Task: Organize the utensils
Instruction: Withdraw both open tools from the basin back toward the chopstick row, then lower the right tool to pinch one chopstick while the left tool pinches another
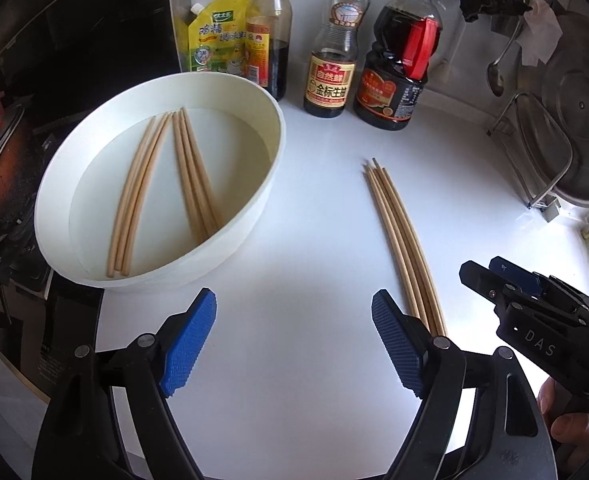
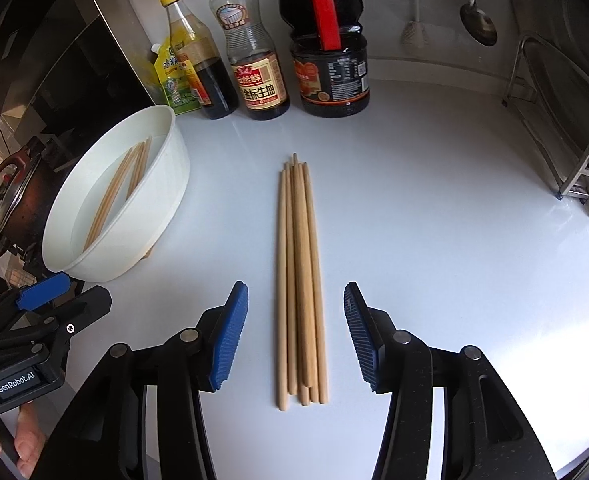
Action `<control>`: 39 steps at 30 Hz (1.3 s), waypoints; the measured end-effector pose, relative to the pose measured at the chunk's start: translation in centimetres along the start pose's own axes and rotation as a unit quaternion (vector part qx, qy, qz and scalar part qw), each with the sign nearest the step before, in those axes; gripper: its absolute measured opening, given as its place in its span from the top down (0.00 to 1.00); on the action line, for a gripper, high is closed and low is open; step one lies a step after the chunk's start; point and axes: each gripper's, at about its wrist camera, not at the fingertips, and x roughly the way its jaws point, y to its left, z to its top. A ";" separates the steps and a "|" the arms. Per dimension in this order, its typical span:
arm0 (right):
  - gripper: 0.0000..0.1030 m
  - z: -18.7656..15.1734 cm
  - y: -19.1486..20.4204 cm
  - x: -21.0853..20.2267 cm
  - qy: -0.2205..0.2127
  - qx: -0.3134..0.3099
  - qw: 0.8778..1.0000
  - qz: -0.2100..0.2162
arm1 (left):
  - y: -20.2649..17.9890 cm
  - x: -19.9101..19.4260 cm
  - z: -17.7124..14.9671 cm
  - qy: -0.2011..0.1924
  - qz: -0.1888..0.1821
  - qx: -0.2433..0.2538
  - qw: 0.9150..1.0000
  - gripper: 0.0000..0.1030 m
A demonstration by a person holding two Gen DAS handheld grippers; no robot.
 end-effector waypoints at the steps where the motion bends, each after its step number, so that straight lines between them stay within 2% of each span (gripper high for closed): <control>1: 0.51 -0.1 -0.4 0.0 0.001 0.000 1.000 -0.001 | -0.5 0.2 0.1 0.000 -0.002 0.003 1.000 0.24; 10: 0.46 -0.2 -3.6 0.1 -0.005 -0.004 1.000 -0.015 | -3.9 2.8 0.9 0.011 0.000 0.015 1.000 0.18; 19: 0.46 -0.4 -5.6 2.7 0.006 -0.007 1.000 0.000 | -5.4 5.2 1.2 0.019 0.016 0.010 1.000 0.13; 39: 0.45 -1.1 -4.6 6.3 0.021 -0.063 0.998 0.013 | -4.4 7.7 -1.3 0.027 0.032 -0.019 0.999 0.12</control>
